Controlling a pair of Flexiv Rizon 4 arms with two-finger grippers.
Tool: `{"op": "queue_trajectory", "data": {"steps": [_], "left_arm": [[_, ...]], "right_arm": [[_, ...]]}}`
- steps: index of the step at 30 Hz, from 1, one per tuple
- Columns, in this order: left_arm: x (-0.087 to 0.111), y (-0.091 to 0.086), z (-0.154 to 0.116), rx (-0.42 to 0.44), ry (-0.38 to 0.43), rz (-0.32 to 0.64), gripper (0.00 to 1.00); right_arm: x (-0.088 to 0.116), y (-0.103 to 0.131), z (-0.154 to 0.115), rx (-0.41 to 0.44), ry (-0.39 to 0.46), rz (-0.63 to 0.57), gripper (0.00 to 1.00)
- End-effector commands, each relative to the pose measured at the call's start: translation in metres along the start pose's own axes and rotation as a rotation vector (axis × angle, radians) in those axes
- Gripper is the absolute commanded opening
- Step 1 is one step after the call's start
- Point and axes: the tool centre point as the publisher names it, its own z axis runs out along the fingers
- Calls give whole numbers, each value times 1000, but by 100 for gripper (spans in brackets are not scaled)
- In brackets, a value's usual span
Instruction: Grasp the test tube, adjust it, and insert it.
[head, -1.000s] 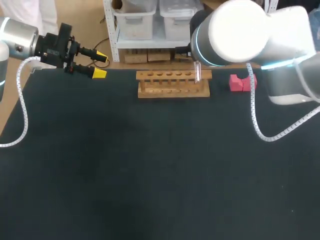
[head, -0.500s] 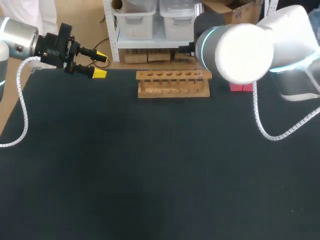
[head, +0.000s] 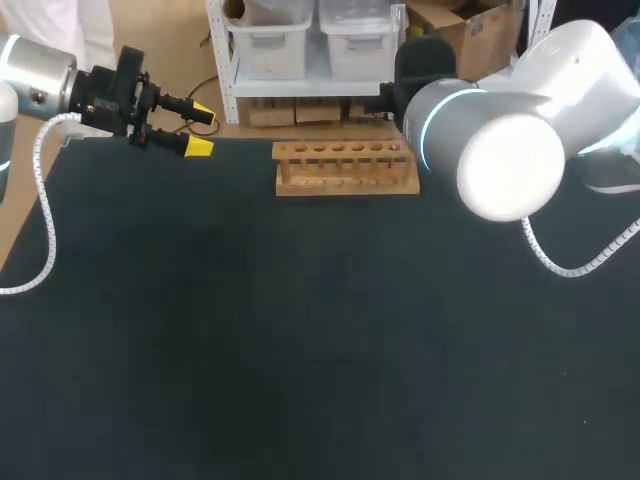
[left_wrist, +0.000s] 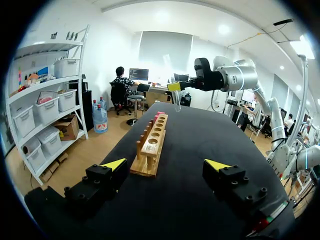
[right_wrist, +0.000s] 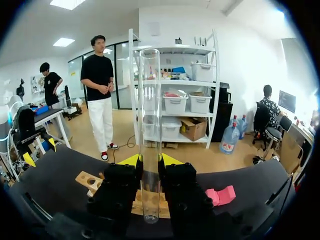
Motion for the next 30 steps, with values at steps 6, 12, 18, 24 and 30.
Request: {"op": "queue_trajectory", "data": {"steps": [6, 12, 18, 24, 30], "left_arm": [[1, -1, 0, -2, -1, 2, 100], [1, -1, 0, -2, -1, 2, 100], [1, -1, 0, -2, -1, 2, 100], [1, -1, 0, -2, -1, 2, 100], [1, -1, 0, -2, -1, 2, 100]], "right_arm": [[2, -3, 5, -39, -213, 3, 0], [2, -3, 5, -39, -213, 3, 0], [2, -3, 5, -39, -213, 3, 0], [6, -1, 8, -20, -230, -11, 0], [12, 6, 14, 20, -298, 1, 0]]}}
